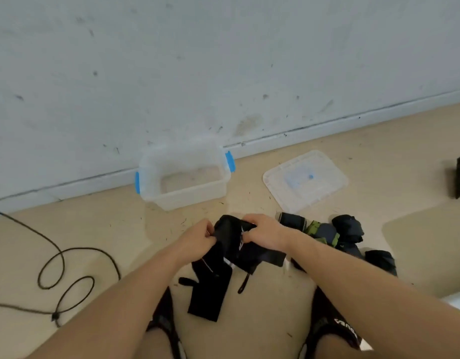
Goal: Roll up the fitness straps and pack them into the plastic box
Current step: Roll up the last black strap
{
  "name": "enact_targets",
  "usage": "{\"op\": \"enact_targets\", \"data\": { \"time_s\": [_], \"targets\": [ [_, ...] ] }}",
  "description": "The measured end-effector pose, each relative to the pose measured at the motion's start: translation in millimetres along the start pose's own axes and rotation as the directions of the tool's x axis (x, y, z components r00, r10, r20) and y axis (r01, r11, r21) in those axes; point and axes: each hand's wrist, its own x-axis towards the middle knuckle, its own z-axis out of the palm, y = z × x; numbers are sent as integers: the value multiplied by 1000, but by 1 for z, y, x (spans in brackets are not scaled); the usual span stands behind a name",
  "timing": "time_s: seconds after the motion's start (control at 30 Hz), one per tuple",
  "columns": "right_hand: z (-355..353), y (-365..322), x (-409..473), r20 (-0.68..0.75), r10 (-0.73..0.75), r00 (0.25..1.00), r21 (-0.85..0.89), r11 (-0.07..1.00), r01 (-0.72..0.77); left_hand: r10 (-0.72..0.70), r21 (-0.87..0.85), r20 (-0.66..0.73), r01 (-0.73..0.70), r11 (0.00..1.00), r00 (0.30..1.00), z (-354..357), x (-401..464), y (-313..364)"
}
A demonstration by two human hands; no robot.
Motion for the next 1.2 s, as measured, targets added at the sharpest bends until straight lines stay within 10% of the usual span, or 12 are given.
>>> {"op": "enact_targets", "data": {
  "time_s": [0.23,0.53,0.87,1.07,1.2],
  "targets": [
    [-48,-104,-91,-154,-241,958,148,953,263,137,-38,-283,-154,987,949,-80,-87,68],
    [-77,-144,-167,-100,-355,929,449,818,361,323,69,-302,-317,946,897,-135,-183,124],
    [-99,-145,-160,-216,-335,917,277,879,387,366,-163,-413,-463,871,834,-136,-195,136],
    [-109,-126,-145,-387,-271,881,-216,956,199,366,-388,-490,-574,721,791,-150,-210,146],
    [-109,-136,-154,-231,-325,917,-178,941,288,391,-172,-365,-474,864,845,-154,-207,124]
  ]
}}
